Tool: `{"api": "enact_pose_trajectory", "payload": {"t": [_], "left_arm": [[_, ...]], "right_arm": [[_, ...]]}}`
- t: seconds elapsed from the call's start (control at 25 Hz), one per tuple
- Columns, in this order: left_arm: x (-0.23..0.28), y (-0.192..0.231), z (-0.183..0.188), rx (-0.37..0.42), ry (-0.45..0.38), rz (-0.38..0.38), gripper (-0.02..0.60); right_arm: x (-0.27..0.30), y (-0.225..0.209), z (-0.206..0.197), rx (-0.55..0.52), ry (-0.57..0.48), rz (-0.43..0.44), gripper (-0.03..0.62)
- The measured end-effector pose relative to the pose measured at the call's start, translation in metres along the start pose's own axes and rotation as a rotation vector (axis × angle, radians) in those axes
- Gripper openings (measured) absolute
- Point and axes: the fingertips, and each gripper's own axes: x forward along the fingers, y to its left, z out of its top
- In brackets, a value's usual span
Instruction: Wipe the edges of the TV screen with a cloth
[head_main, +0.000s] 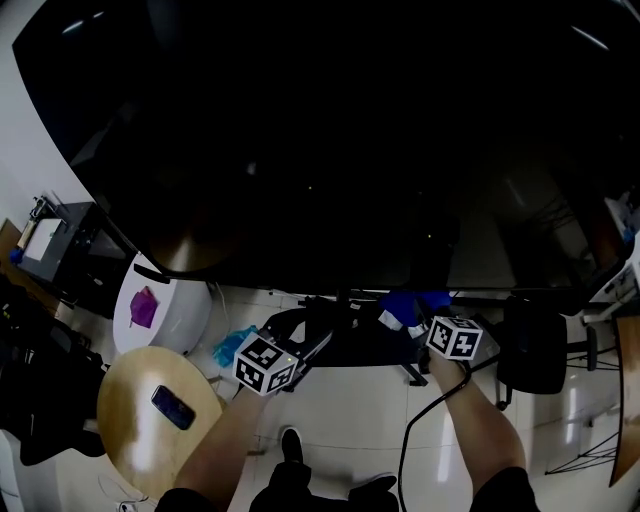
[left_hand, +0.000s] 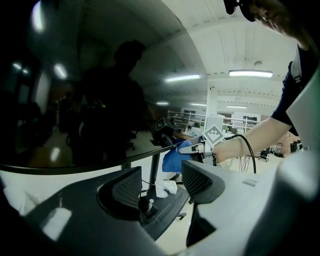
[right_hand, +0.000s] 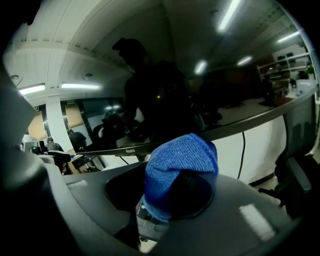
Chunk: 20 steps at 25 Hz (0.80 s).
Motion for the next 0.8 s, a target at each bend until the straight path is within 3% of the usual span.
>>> {"api": "enact_pose_trajectory", "payload": {"t": [0.24,0.8], "left_arm": [[-0.036,0.035,-0.016,-0.050,-0.010,0.017,0.239],[-0.112,0.109,-0.029,-0.080,-0.034,0.087,0.239]], "right_arm": [[0.012,0.062,-0.011,-0.083,0.015,0.049,0.124],[0.073,0.190,-0.035,-0.069,0.041,0.172,0.124]]}}
